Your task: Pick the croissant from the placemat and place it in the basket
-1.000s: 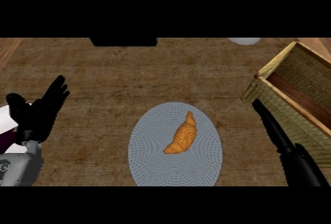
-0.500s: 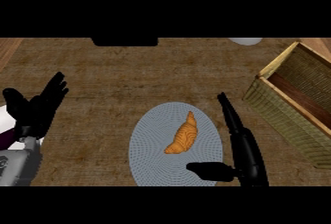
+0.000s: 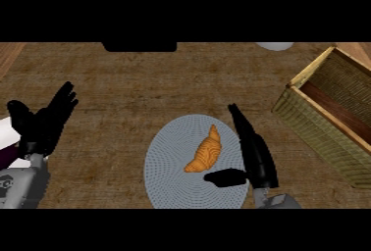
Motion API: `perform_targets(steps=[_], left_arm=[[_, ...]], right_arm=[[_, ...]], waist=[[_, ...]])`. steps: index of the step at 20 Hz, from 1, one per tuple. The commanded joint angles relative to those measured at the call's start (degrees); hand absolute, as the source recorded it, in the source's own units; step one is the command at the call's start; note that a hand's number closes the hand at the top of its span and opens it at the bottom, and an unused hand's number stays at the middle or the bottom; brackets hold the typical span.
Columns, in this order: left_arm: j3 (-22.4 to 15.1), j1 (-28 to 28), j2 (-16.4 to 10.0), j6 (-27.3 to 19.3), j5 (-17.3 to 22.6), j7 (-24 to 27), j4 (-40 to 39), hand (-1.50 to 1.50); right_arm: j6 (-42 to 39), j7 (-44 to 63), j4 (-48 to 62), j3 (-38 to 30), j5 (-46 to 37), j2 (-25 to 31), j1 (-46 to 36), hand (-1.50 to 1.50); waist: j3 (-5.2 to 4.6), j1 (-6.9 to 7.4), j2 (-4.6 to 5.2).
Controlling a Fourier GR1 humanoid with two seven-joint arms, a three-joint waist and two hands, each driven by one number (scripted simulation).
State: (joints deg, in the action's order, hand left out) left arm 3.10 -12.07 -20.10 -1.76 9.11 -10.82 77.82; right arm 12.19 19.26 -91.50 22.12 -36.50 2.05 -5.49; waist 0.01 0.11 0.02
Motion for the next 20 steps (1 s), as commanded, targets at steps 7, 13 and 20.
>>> perform_targets(steps=[7, 13, 20], left_arm=[[2.8, -1.5, 2.0, 2.3, -3.1, -0.9, -1.4, 0.0], [4.0, 1.9, 2.7, 4.2, -3.9, 2.8, -1.2, 0.0], [6.0, 3.2, 2.1, 4.8, -2.9, -2.8, 5.8, 0.0]], right_arm=[[0.1, -5.7, 1.0, 0.5, -1.6, -1.1, 5.1, -1.5], [-4.1, -7.9, -0.6, -2.4, 2.3, -0.6, 3.0, -1.5], [2.3, -13.3, 9.3, 1.1, -1.2, -2.0, 3.7, -1.5]], waist=[[0.0, -0.22, -0.04], [-0.01, -0.14, -0.04], [0.01, 0.13, -0.02]])
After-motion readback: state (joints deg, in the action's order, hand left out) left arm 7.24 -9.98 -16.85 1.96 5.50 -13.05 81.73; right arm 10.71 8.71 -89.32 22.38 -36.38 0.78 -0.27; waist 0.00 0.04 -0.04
